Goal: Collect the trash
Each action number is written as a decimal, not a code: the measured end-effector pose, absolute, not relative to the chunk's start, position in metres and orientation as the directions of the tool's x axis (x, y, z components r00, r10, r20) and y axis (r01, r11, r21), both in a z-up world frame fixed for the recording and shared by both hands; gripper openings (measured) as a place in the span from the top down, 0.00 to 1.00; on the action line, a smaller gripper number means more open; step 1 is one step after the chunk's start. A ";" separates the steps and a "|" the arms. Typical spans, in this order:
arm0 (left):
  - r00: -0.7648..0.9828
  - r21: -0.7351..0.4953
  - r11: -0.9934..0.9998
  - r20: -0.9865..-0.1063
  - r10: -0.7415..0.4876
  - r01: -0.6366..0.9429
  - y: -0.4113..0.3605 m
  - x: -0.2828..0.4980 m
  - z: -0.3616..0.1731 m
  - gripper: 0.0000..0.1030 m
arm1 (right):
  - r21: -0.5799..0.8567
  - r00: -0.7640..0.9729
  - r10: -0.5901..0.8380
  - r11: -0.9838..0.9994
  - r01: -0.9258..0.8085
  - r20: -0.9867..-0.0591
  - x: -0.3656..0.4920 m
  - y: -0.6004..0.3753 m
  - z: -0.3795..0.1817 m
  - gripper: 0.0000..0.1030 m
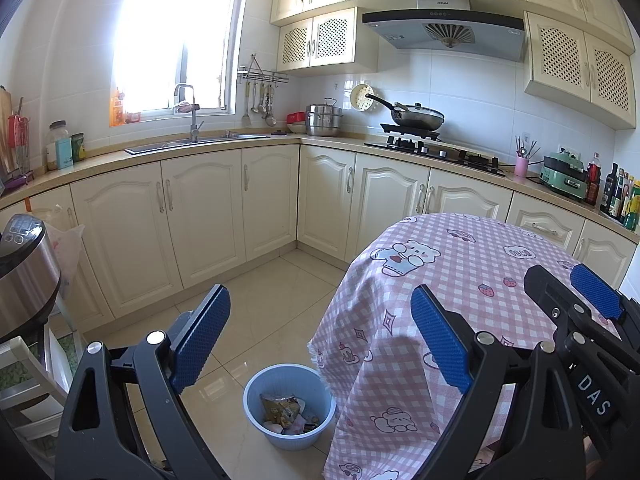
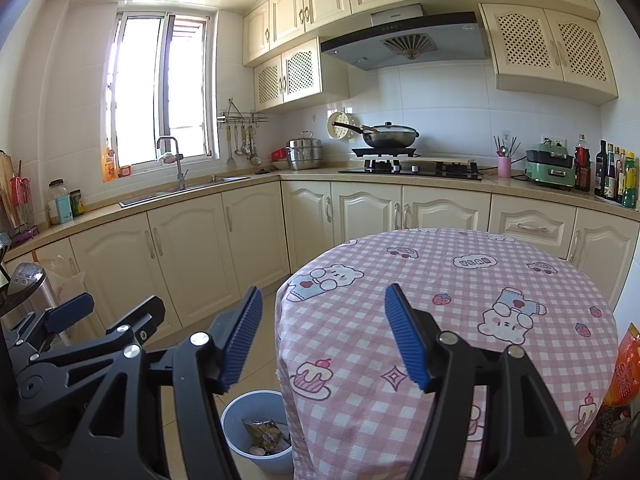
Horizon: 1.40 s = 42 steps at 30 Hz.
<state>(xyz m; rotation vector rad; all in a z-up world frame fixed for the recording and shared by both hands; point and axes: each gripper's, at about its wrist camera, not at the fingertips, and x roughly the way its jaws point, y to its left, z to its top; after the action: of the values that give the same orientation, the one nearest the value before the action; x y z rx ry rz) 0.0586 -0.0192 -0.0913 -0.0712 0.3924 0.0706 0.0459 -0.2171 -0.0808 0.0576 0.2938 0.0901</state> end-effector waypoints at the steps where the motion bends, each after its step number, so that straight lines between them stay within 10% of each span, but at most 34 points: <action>1: 0.922 -0.055 0.995 -0.384 0.055 -0.083 -0.019 0.059 -0.091 0.14 | 0.070 0.953 0.097 0.994 -0.080 -0.287 0.046 -0.218 -0.081 0.39; 42: 0.923 -0.054 0.995 -0.382 0.056 -0.083 -0.015 0.059 -0.090 0.13 | 0.068 0.953 0.103 0.994 -0.086 -0.286 0.049 -0.216 -0.080 0.38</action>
<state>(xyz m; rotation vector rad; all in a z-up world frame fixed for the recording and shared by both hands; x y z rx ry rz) 0.0593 -0.0154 -0.0902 -0.0699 0.3895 0.0713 0.0489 -0.2165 -0.0797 0.0554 0.2939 0.0960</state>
